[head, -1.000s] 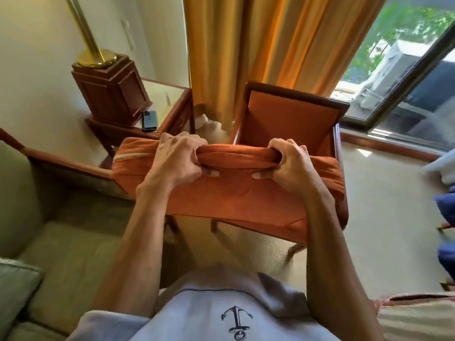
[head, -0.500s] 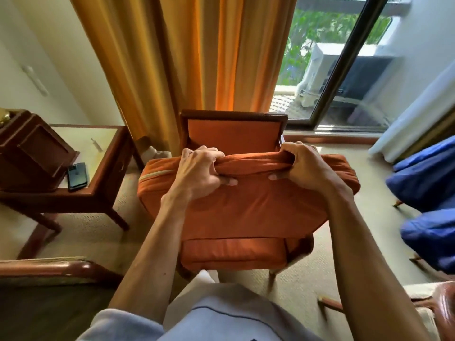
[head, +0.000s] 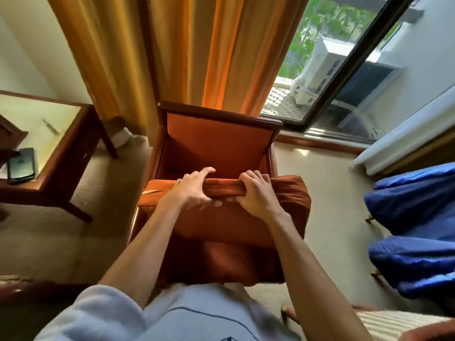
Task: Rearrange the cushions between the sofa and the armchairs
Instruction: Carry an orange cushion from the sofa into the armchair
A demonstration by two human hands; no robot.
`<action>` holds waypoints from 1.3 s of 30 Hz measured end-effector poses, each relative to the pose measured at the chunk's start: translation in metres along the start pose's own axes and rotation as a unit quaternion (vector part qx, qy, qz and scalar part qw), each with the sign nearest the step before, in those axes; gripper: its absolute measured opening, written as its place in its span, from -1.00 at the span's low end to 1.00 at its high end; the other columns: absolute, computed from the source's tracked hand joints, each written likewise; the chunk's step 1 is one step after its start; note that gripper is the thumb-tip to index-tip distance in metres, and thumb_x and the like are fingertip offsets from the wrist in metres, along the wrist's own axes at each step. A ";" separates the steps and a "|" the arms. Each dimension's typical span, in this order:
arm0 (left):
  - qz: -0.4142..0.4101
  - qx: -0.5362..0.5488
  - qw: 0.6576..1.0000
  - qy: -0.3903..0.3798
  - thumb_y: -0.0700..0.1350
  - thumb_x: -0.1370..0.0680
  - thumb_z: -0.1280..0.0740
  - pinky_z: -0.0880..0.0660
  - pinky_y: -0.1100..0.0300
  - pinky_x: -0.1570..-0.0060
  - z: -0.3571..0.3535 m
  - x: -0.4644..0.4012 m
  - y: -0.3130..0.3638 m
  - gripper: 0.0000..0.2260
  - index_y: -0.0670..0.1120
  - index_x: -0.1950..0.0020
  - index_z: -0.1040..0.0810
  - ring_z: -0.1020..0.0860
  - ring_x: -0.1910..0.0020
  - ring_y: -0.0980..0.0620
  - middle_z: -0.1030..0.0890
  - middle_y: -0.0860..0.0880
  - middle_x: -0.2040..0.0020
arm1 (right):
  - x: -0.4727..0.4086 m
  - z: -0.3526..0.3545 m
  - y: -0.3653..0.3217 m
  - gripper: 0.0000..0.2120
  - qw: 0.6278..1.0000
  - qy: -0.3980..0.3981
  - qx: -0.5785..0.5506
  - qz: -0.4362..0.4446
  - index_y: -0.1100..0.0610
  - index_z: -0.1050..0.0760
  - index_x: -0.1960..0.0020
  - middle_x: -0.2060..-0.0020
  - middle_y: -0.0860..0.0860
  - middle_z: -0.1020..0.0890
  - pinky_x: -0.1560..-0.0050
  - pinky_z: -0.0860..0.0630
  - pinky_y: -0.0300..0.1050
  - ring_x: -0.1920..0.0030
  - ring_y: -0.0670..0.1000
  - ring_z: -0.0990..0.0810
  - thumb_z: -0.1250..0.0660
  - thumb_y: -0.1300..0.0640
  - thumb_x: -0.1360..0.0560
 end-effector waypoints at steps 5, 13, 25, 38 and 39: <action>0.021 -0.031 0.998 -0.059 0.32 -0.13 -0.62 0.07 -0.47 -0.43 -0.041 -0.013 0.031 0.20 0.26 -0.59 0.03 -0.10 -0.53 -0.16 -0.27 0.02 -0.48 | -0.025 -0.019 -0.016 -0.38 0.990 -0.086 0.093 0.056 0.00 -0.36 -0.42 -0.24 -0.02 -0.55 -0.32 -0.22 0.07 -0.25 0.09 -0.45 -0.43 -0.08 -0.41; 0.016 0.027 0.999 -0.019 0.26 -0.17 -0.62 0.15 -0.44 -0.45 -0.030 -0.028 0.031 -0.06 0.23 -0.47 -0.28 -0.17 -0.50 -0.10 -0.39 0.04 -0.36 | 0.001 0.025 0.082 -0.02 0.986 -0.116 -0.104 -0.051 -0.11 -0.25 -0.50 -0.34 -0.14 -0.33 -0.40 -0.35 0.19 -0.38 -0.01 -0.28 -0.55 -0.37 -0.22; -0.077 -0.147 0.985 -0.038 0.15 -0.19 -0.67 0.16 -0.34 -0.51 -0.040 -0.022 0.135 0.24 0.17 -0.61 0.14 0.08 -0.62 -0.15 -0.02 -0.04 -0.64 | 0.105 -0.084 0.214 0.10 0.912 -0.152 -0.304 -0.230 -0.04 -0.23 -0.39 -0.20 -0.01 -0.44 -0.06 -0.47 -0.03 -0.22 0.07 -0.49 -0.64 -0.24 0.03; -0.156 -0.450 0.878 -0.055 0.02 -0.32 -0.61 -0.21 -0.41 -0.37 -0.079 -0.038 0.234 -0.19 0.03 -0.50 -0.34 -0.23 -0.49 -0.13 -0.37 -0.10 -0.45 | 0.096 -0.103 0.228 -0.24 0.912 -0.089 -0.305 -0.260 -0.08 -0.40 -0.11 0.03 -0.06 -0.62 -0.18 -0.45 0.27 -0.07 0.11 -0.58 -0.57 -0.21 0.02; -0.165 -0.441 0.881 -0.044 0.05 -0.26 -0.65 -0.24 -0.40 -0.36 -0.067 -0.038 0.232 -0.14 0.05 -0.49 -0.36 -0.27 -0.46 -0.10 -0.40 -0.07 -0.40 | 0.089 -0.090 0.222 -0.26 0.916 -0.088 -0.300 -0.252 -0.08 -0.40 -0.12 0.03 -0.07 -0.62 -0.23 -0.41 0.27 -0.07 0.09 -0.57 -0.56 -0.19 0.00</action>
Point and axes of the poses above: each hand's wrist, its own x-axis away from the middle knuckle, its own z-axis out of the back of the hand, y = z × x, the point moved 8 cm from there along -x, towards the middle knuckle
